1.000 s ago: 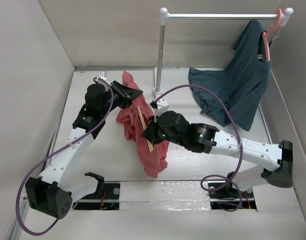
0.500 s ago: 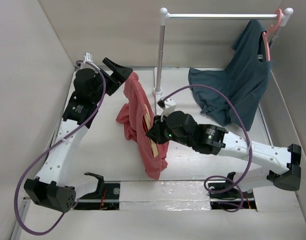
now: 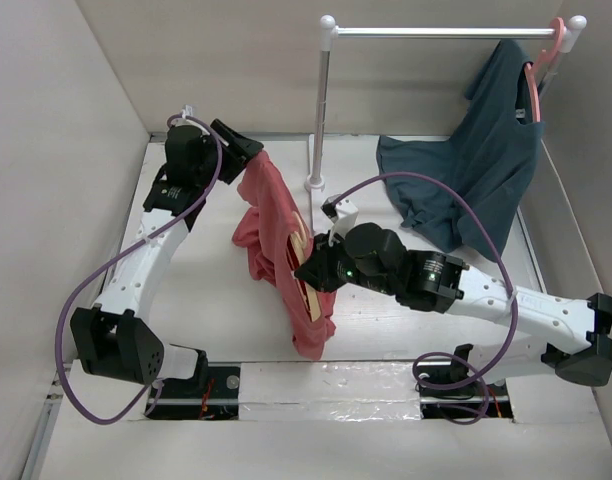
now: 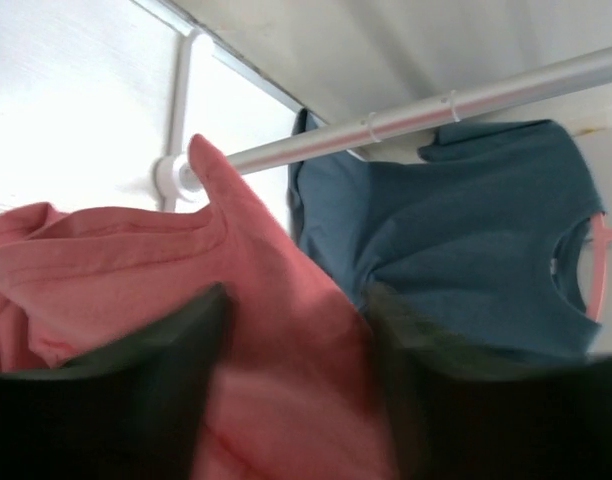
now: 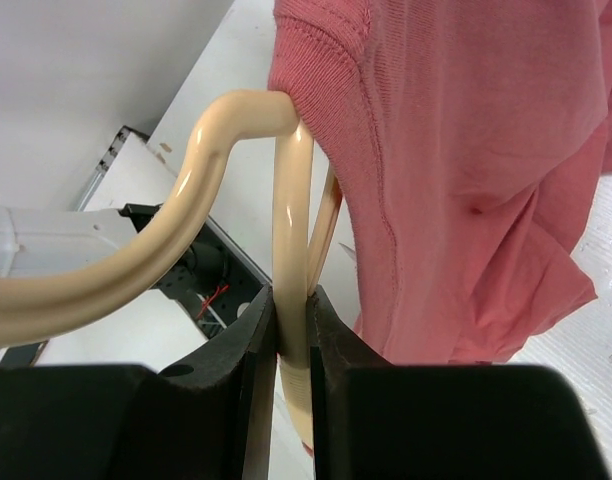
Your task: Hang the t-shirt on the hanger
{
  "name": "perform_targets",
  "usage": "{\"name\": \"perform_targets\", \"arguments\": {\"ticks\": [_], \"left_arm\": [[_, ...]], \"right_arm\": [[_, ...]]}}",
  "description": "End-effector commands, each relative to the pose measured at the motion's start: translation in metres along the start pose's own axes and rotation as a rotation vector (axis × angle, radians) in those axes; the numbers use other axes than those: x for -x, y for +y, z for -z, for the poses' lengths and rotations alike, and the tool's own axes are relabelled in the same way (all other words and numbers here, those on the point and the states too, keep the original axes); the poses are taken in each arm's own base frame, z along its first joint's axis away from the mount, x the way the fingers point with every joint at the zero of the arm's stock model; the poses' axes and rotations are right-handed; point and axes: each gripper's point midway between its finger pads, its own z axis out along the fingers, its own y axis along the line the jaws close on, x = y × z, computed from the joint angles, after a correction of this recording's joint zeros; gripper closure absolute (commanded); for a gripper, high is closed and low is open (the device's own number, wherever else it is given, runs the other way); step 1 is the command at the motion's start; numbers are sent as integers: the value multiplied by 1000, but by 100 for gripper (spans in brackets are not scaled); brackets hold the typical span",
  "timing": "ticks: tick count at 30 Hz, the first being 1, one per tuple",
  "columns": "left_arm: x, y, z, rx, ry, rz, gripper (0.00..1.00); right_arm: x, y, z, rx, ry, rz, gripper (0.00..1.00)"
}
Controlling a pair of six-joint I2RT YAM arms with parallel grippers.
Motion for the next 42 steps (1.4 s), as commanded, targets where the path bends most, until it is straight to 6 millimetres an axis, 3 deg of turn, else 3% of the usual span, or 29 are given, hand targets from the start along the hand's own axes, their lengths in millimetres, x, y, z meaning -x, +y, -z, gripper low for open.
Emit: {"name": "perform_targets", "arguments": {"ticks": [1, 6, 7, 21, 29, 33, 37, 38, 40, 41, 42], "left_arm": [[6, -25, 6, -113, -25, 25, 57], [10, -32, 4, -142, -37, 34, 89], [12, -35, 3, -149, -39, 34, 100], [44, -32, -4, -53, -146, -80, 100], [73, -55, 3, -58, -229, -108, 100], [80, -57, 3, -45, -248, -123, 100], [92, -73, 14, -72, -281, -139, 100], [94, -77, 16, -79, -285, -143, 100], [100, -89, 23, -100, -298, -155, 100], [102, -92, 26, -108, -301, -158, 100], [100, -99, 29, -134, -291, -161, 100]], "right_arm": [[21, 12, 12, 66, -75, -23, 100], [23, 10, 14, 68, -76, -28, 100], [23, 11, 15, 71, -79, -28, 100], [23, 21, 36, 138, -52, -35, 100], [6, 18, 44, 163, -3, -43, 100], [10, 21, 59, 184, -4, -54, 100], [42, 34, 86, 203, -55, -30, 100], [66, 47, 100, 229, -98, -26, 100], [82, 50, 113, 215, -113, 6, 100], [110, 64, 129, 241, -168, 7, 100], [117, 64, 136, 226, -171, 23, 100]]}}
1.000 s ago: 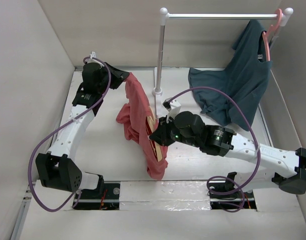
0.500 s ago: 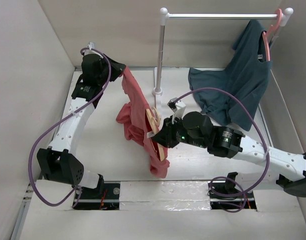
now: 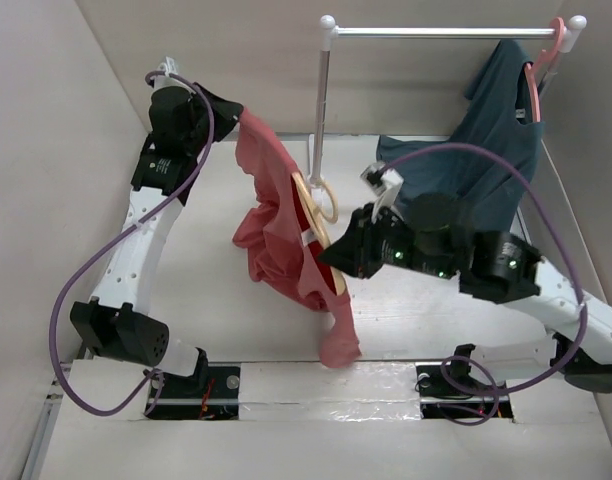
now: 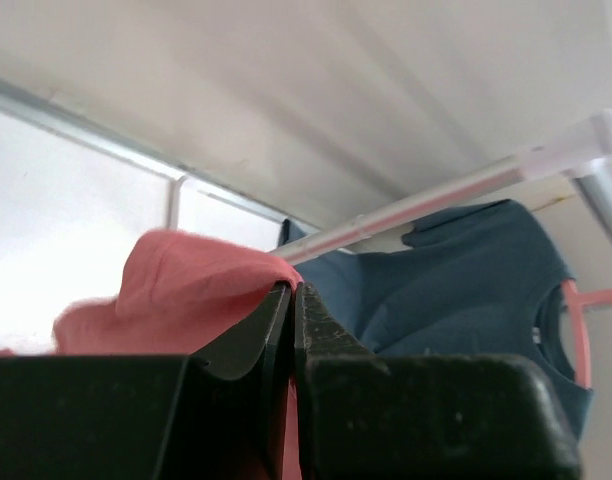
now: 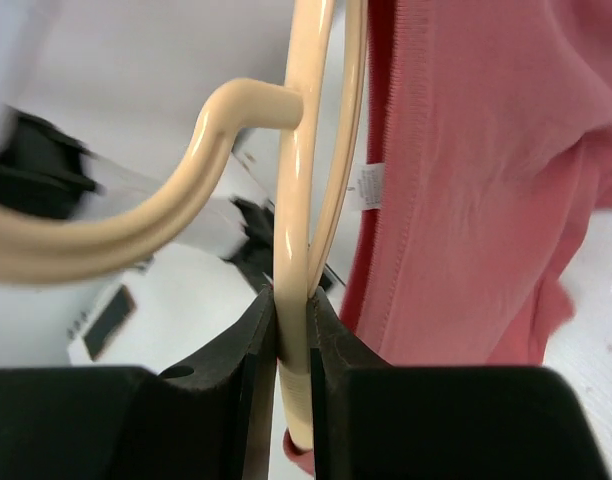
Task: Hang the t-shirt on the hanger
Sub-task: Place the T-shirt on the hanger, then place the hanger at the clothesline.
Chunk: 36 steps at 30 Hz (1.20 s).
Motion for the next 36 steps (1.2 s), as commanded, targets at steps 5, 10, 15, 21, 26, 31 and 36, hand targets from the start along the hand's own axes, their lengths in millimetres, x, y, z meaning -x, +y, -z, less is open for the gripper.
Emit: {"name": "perform_targets", "arguments": {"ticks": [5, 10, 15, 21, 26, 31, 36], "left_arm": [[11, -66, 36, -168, -51, -71, 100], [-29, -34, 44, -137, 34, -71, 100], [-43, -16, 69, -132, 45, -117, 89], [-56, -13, 108, -179, 91, -183, 69], [-72, -22, 150, -255, 124, -271, 93], [-86, -21, 182, -299, 159, -322, 93], [-96, -15, 202, -323, 161, -336, 85]], "right_arm": [[116, 45, 67, 72, -245, 39, 100], [121, 16, 63, 27, -242, 9, 100], [141, -41, 73, -107, -300, -25, 100], [155, -97, 92, -296, -324, -33, 100], [169, -169, 111, -502, -372, -87, 100], [209, -214, 128, -613, -445, -104, 100], [247, -249, 145, -673, -523, -127, 100]]}}
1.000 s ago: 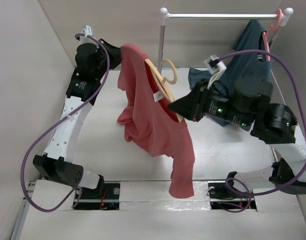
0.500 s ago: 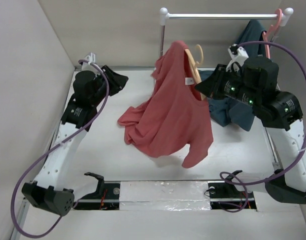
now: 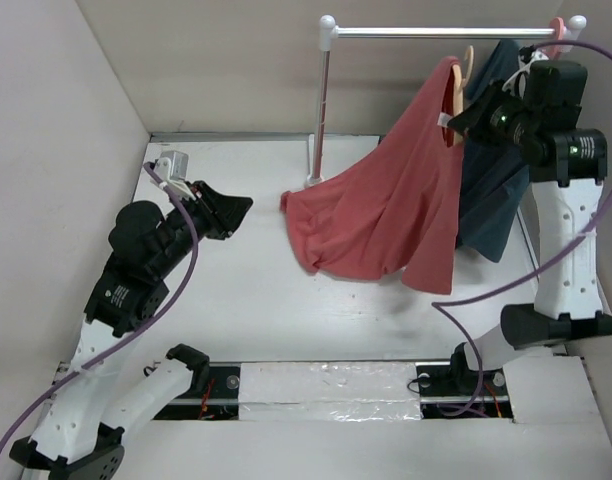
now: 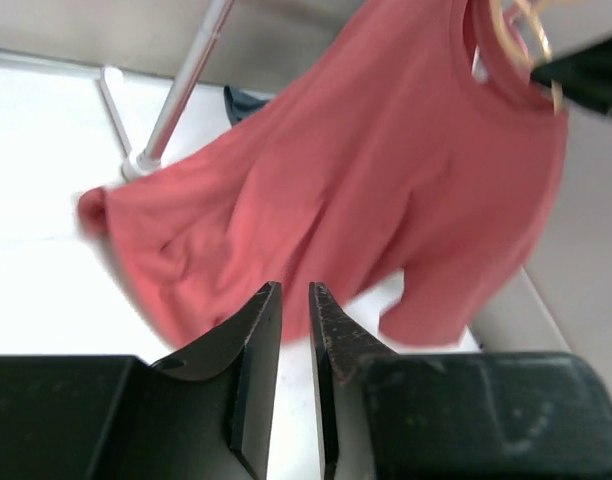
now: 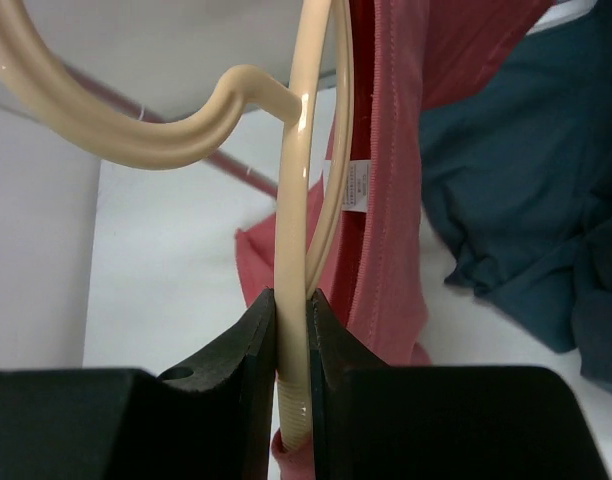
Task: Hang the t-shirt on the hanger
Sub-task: Place the hanger at the clothesline.
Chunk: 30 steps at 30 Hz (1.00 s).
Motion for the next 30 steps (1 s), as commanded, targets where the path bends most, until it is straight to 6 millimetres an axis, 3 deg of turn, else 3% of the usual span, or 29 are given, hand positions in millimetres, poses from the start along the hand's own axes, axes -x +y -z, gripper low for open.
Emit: {"name": "perform_targets", "arguments": {"ticks": [1, 9, 15, 30], "left_arm": [[-8, -4, 14, -26, 5, -43, 85], [-17, -2, 23, -5, 24, -80, 79], [-23, -2, 20, -11, 38, -88, 78], [-24, -7, 4, -32, 38, -67, 78]], "right_arm": [[62, 7, 12, 43, -196, 35, 100], [107, -17, -21, 41, -279, -47, 100], [132, -31, -23, 40, -330, -70, 100], [158, -79, -51, 56, -340, -105, 100]]}}
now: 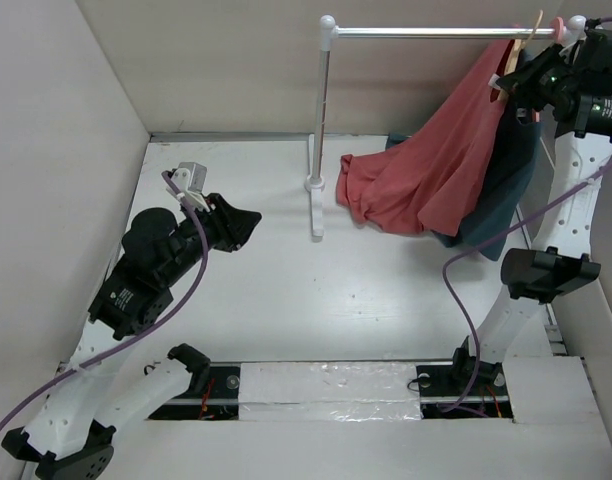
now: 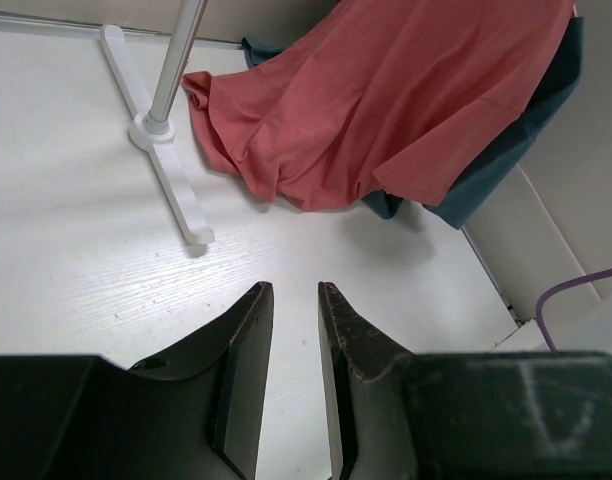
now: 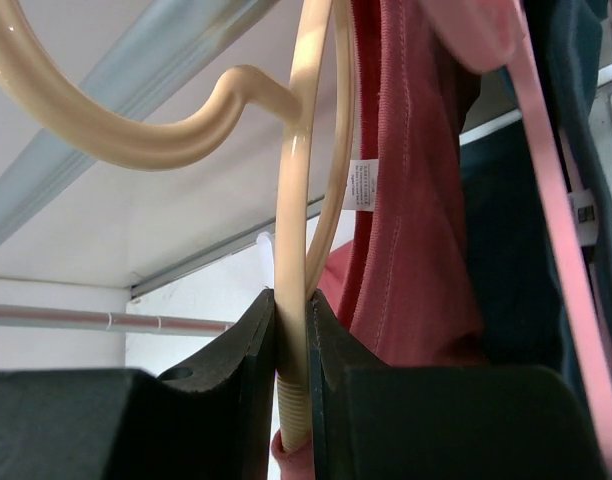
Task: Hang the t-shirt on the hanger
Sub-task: Place the hanger at the clothesline.
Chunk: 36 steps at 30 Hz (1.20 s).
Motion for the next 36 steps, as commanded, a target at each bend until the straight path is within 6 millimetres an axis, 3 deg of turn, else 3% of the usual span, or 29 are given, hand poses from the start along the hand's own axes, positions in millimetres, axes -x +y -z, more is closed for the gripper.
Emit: {"name": "perform_targets", "arguments": {"ticks": [1, 3, 11, 21, 23, 24, 25, 26, 30, 32, 33, 34, 35, 36], "left_arm": [[12, -9, -2, -41, -54, 4, 78], [11, -9, -2, -40, -52, 10, 78], [6, -5, -7, -22, -43, 33, 78], [8, -6, -16, -21, -35, 49, 77], [9, -6, -17, -19, -34, 49, 76], [11, -7, -17, -18, -39, 52, 73], [12, -7, -18, -15, -40, 52, 68], [12, -6, -19, -12, -38, 52, 59], [26, -7, -20, 7, -65, 26, 40], [34, -10, -21, 10, -77, 11, 34], [37, -10, -21, 11, -81, 6, 33], [38, -11, -22, 8, -81, -2, 31], [38, -11, -25, 10, -77, -4, 15], [42, -14, -26, 1, -80, -10, 10]], "right_arm": [[45, 33, 13, 140, -151, 74, 100], [49, 27, 12, 149, -151, 72, 100], [32, 2, -15, 113, -102, 77, 100], [26, -7, -15, 89, -111, 102, 100], [24, -11, -6, 76, -120, 84, 85], [28, -6, -1, 93, -146, 88, 65], [32, 4, 13, 110, -172, 90, 55], [28, 3, 14, 110, -165, 85, 46], [38, 22, 46, 118, -240, 122, 8], [33, 41, 68, 140, -273, 154, 7], [37, 44, 78, 127, -313, 166, 0], [35, 51, 88, 129, -335, 184, 0], [36, 54, 98, 118, -364, 186, 0], [37, 56, 123, 109, -417, 193, 0]]}}
